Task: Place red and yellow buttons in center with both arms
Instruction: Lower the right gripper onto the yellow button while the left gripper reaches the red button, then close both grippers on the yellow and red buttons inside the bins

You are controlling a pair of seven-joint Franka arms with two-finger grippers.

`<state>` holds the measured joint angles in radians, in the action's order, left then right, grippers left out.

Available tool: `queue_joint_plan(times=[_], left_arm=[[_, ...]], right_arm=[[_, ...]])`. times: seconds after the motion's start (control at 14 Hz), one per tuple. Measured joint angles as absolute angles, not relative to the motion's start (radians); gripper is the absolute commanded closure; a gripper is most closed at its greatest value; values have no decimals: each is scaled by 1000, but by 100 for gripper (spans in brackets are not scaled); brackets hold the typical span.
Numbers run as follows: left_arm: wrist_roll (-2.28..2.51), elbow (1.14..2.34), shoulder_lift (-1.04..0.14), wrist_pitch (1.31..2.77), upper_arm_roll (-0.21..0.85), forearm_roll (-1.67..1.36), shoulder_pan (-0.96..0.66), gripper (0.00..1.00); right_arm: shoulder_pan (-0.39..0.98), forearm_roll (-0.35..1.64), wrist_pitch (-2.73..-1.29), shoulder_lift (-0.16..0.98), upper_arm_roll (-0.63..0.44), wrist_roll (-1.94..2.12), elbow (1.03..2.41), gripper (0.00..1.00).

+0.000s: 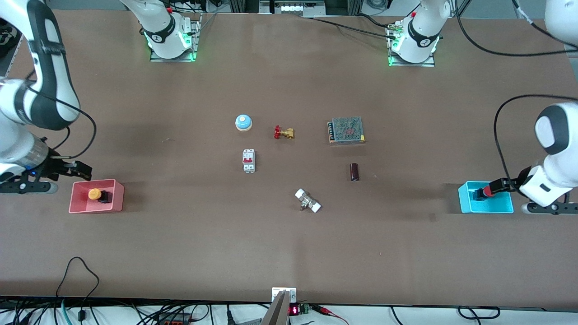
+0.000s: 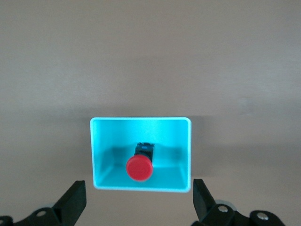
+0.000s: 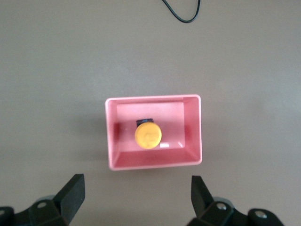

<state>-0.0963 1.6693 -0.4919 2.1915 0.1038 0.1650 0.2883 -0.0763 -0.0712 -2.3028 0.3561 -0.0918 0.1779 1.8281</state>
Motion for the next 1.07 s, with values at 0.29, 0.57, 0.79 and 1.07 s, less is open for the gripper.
queue_joint_plan(times=[0.29, 0.57, 0.79, 1.07], left_arm=[[-96, 1822, -523, 2461, 103, 165, 325, 0], [-96, 1928, -529, 2622, 104, 165, 340, 5], [-95, 1931, -549, 2670, 104, 165, 340, 7], [-92, 1931, -569, 2677, 104, 165, 342, 34]], right_arm=[[-98, -71, -2388, 408, -83, 249, 1835, 0], [-148, -70, -2451, 453, -29, 271, 1835, 0], [-153, -69, -2509, 494, -21, 291, 1835, 0], [-205, -67, -2525, 519, 22, 298, 1834, 0]])
